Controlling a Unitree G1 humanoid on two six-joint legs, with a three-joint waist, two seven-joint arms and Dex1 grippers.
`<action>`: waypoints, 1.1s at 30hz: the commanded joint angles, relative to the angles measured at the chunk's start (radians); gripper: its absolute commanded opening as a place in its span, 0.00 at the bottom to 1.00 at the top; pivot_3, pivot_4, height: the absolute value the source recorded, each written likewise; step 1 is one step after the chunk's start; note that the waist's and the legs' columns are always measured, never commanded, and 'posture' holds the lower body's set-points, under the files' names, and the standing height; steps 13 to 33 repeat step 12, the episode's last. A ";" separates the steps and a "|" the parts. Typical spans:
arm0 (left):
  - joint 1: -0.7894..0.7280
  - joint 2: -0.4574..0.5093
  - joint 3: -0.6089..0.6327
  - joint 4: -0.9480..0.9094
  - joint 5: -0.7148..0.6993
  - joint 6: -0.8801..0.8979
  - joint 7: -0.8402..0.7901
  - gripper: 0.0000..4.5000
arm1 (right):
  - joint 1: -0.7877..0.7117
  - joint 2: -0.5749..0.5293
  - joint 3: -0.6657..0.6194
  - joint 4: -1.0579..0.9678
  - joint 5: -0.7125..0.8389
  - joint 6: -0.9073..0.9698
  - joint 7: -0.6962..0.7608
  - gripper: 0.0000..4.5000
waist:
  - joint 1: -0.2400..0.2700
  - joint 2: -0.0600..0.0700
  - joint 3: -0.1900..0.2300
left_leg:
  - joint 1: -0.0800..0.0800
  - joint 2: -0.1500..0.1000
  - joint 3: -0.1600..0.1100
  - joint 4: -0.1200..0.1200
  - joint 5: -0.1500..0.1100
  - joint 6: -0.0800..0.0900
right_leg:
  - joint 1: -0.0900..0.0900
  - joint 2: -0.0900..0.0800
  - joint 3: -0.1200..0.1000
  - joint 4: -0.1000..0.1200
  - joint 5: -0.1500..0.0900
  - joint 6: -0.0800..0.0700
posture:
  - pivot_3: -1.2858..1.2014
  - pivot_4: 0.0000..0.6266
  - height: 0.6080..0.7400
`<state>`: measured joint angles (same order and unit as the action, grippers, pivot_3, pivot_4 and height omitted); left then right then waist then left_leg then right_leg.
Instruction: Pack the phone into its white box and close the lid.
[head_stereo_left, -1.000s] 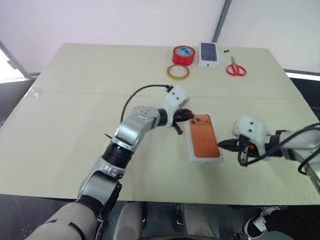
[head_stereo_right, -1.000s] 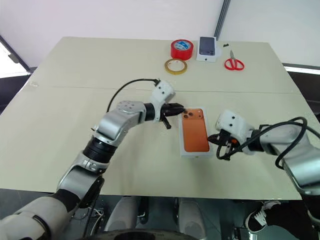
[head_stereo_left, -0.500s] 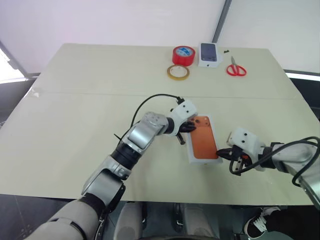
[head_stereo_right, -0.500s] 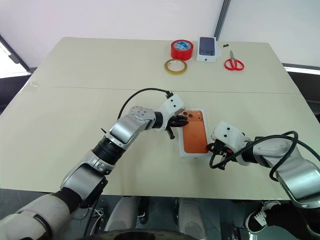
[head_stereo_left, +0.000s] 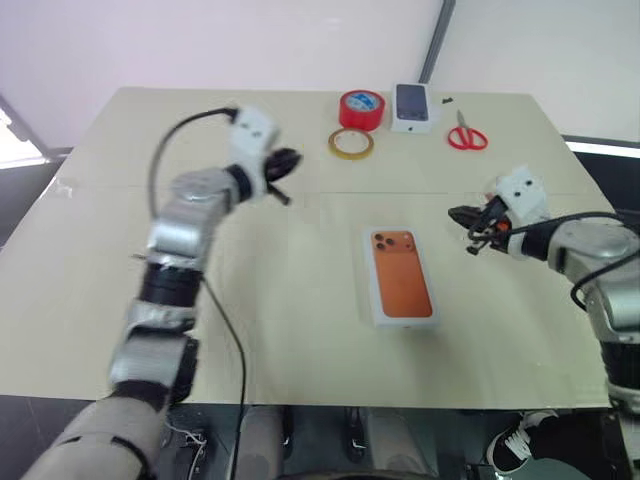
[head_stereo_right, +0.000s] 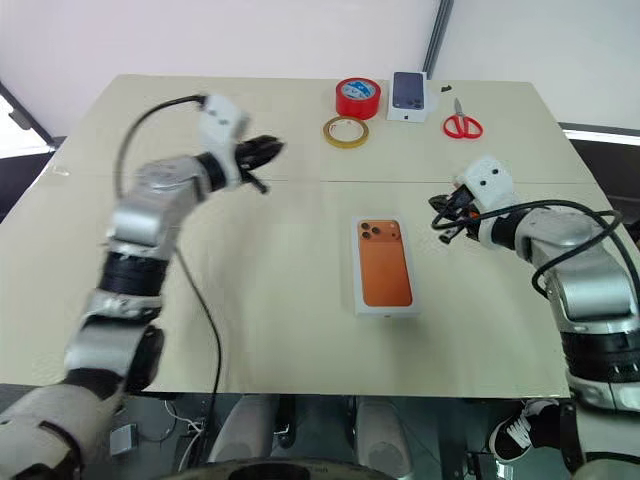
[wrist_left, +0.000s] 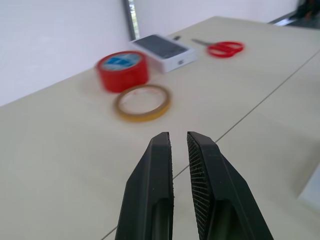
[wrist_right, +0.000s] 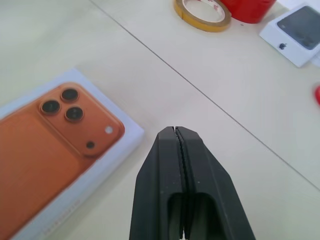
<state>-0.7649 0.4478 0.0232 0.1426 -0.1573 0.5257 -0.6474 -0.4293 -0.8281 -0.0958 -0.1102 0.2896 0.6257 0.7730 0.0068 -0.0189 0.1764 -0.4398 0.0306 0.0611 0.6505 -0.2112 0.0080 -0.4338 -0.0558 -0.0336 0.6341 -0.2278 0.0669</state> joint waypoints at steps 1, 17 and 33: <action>0.153 0.135 0.100 -0.176 -0.062 0.027 -0.083 0.13 | -0.038 0.005 0.016 0.042 -0.008 -0.077 0.042 0.00 | -0.002 0.000 0.000 | 0.000 0.000 0.000 0.000 0.000 0.000 | 0.000 0.000 0.000 0.000 0.000 0.000 | 0.52 0.24 1.00; 0.611 0.186 0.312 -0.459 -0.149 0.121 0.019 0.13 | -0.074 0.041 0.019 0.216 0.036 -0.158 0.160 0.00 | 0.006 0.000 0.000 | 0.000 -0.004 0.003 0.001 0.000 -0.001 | 0.002 -0.009 0.001 -0.002 -0.002 -0.004 | 0.52 0.24 1.00; 0.611 0.186 0.312 -0.459 -0.149 0.121 0.019 0.13 | -0.074 0.041 0.019 0.216 0.036 -0.158 0.160 0.00 | 0.006 0.000 0.000 | 0.000 -0.004 0.003 0.001 0.000 -0.001 | 0.002 -0.009 0.001 -0.002 -0.002 -0.004 | 0.52 0.24 1.00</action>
